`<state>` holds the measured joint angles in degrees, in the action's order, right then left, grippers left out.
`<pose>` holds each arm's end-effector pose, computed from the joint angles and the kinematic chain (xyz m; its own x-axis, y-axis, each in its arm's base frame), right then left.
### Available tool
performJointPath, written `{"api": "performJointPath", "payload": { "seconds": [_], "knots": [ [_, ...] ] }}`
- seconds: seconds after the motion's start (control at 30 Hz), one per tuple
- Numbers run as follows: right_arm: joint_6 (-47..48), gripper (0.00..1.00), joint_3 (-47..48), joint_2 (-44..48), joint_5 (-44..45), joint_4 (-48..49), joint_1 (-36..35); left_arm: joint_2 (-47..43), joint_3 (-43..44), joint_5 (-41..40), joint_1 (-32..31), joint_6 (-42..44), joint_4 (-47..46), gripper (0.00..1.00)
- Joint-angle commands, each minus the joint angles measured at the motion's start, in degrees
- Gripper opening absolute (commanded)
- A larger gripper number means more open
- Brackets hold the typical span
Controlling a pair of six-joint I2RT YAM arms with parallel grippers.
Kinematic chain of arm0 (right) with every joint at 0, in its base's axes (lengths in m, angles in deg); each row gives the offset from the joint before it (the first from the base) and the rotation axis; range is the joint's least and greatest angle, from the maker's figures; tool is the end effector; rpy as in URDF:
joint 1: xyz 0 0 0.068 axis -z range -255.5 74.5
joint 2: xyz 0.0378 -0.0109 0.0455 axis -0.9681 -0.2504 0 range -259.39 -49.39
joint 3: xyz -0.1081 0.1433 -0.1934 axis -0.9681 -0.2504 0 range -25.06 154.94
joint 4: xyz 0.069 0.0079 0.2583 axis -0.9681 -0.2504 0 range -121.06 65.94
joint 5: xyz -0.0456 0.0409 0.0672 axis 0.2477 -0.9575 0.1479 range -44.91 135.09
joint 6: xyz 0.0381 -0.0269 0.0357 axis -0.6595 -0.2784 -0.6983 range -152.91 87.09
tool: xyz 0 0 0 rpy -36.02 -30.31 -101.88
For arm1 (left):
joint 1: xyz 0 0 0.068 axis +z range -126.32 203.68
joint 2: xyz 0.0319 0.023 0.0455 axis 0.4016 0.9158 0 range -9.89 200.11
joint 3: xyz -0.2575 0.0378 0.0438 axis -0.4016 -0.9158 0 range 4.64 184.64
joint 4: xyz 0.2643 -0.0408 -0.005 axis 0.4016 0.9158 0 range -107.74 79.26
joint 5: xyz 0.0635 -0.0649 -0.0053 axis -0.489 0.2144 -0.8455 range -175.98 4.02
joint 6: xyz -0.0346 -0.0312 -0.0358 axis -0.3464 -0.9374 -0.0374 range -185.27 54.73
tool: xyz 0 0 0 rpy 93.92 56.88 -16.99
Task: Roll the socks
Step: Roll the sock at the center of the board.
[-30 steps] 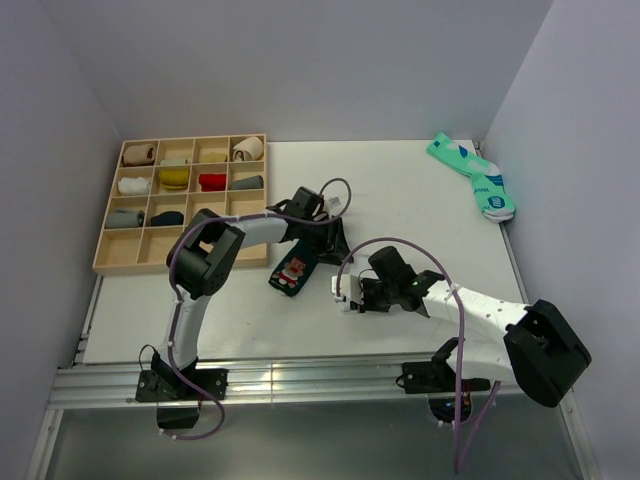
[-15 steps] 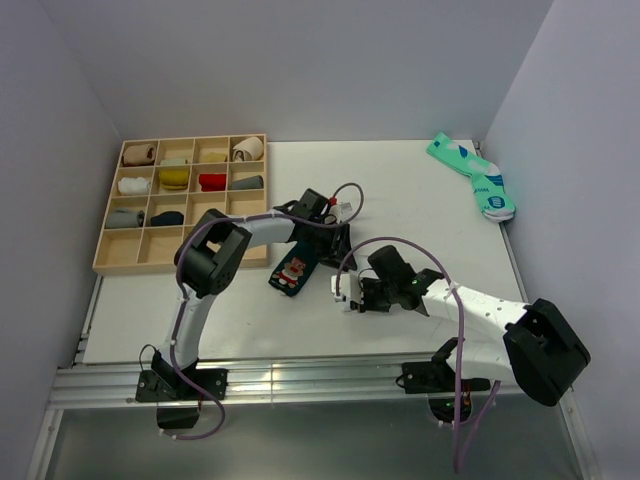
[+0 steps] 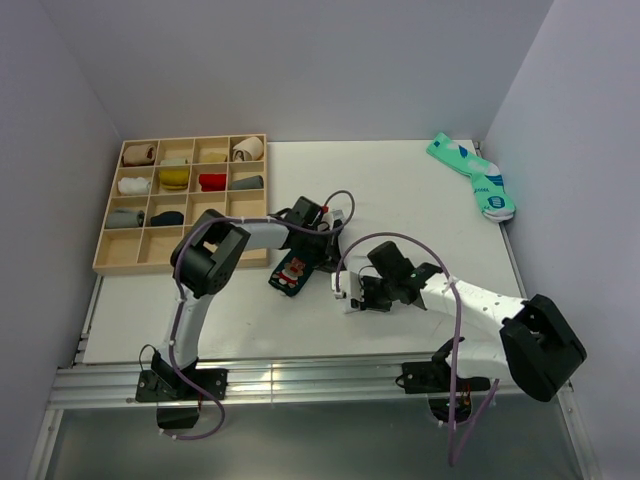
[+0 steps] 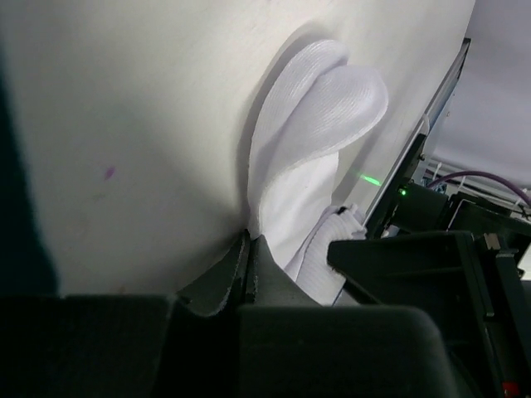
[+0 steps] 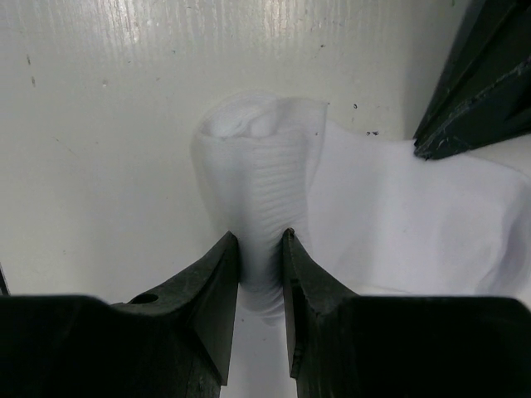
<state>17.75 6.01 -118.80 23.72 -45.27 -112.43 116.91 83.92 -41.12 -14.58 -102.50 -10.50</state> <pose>0.1685 0.1460 0.1451 0.1100 -0.8183 -0.5641 -0.9813 0.0009 -0.1927 0.3321 -0.3003 0.0875 -0.9696 0.2184 -0.1107 0.2158 0.5486 -0.8078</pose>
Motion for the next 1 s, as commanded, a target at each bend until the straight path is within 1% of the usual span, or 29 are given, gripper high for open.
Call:
{"api": "performJointPath", "payload": {
  "seconds": [0.0,0.23,0.4,0.57,0.67,0.83,0.97],
  "knots": [
    [0.8,0.14,2.5,-1.4,-3.0,-7.3,1.7,-1.7,-5.0,-10.5,2.4,-0.5,-0.2,0.00],
    [3.3,0.14,8.9,-5.6,-8.0,-13.4,6.5,-5.1,-8.0,-13.5,3.0,-2.7,-2.4,0.00],
    [6.1,0.14,15.8,-13.8,-13.1,-22.2,9.1,-7.5,-10.9,-15.0,3.2,-5.2,-5.7,0.00],
    [8.8,0.14,22.8,-23.0,-15.2,-29.5,12.4,-9.6,-14.9,-16.9,3.2,-6.8,-9.0,0.00],
    [8.9,0.13,26.1,-27.9,-15.6,-32.7,12.7,-10.9,-17.5,-17.3,3.1,-8.3,-11.8,0.00],
    [6.9,0.13,29.9,-33.1,-15.0,-33.2,13.2,-12.7,-22.0,-17.0,2.9,-11.0,-17.2,0.00],
    [5.3,0.13,32.4,-35.6,-15.0,-33.7,13.1,-12.5,-22.2,-18.6,2.2,-10.4,-17.8,0.04]
  ]
}}
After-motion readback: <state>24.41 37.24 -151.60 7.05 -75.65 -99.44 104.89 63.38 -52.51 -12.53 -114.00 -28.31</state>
